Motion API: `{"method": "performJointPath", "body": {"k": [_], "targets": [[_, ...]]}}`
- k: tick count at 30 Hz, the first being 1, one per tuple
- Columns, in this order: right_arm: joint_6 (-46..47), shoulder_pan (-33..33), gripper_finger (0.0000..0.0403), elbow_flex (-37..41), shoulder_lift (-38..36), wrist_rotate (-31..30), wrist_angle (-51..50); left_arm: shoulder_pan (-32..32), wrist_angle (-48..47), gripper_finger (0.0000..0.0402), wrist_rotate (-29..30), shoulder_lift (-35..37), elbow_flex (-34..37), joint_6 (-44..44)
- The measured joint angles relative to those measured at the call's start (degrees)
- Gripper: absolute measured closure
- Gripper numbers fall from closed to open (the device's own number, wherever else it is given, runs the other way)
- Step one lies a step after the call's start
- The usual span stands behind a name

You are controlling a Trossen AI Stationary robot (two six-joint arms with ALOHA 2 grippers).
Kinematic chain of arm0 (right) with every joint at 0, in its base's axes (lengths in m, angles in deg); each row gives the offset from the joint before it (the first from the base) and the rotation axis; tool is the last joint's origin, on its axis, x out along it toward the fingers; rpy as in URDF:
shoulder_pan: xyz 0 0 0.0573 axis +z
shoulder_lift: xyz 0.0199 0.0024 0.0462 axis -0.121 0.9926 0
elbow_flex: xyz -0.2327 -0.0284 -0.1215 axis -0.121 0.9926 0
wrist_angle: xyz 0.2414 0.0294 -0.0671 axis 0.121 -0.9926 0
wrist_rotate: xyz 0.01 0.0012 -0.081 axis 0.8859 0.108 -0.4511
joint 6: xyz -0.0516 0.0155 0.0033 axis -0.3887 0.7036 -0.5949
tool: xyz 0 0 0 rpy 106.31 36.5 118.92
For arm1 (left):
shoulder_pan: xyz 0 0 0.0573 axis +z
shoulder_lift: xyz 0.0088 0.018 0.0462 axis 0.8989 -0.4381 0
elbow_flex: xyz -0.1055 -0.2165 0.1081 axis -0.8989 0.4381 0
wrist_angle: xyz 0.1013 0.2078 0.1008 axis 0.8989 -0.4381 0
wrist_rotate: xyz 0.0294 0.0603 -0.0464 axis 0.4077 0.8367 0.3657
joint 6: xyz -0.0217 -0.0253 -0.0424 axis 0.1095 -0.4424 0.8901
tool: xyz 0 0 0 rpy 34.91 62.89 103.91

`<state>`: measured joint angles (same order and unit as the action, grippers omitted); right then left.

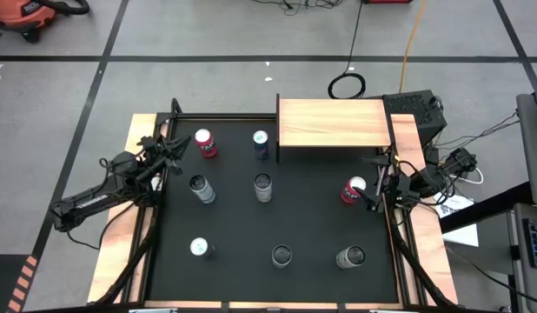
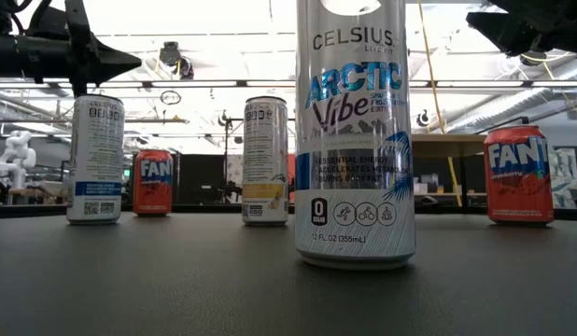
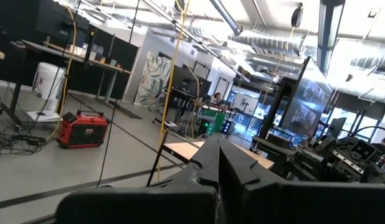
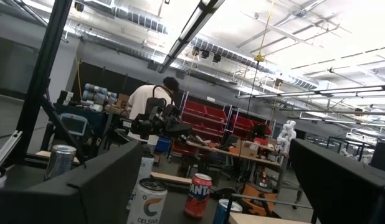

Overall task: Place canned beverage on shelf
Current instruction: Put the right red soda can on the shelf

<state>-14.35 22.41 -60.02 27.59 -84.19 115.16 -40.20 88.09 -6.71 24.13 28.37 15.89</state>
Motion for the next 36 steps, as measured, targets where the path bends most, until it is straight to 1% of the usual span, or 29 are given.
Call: {"method": "performJointPath", "body": {"k": [11,16,25,29,36], "targets": [[-1.5,0.0,0.0014,0.0,0.0,0.0,-1.1,0.0,0.0,0.0401,0.0,0.0,0.0,0.0],[-0.6,0.0,0.0014,0.0,0.0,0.0,-1.2,0.0,0.0,0.0401,0.0,0.0,0.0,0.0],[-0.2,0.0,0.0014,0.0,0.0,0.0,0.8,0.0,0.0,0.0401,0.0,0.0,0.0,0.1],[-0.3,0.0,0.0014,0.0,0.0,0.0,2.7,0.0,0.0,0.0401,-1.2,0.0,0.0,0.0],[4.7,0.0,0.0014,0.0,0.0,0.0,2.3,0.0,0.0,0.0401,-2.0,0.0,0.0,0.0]]}}
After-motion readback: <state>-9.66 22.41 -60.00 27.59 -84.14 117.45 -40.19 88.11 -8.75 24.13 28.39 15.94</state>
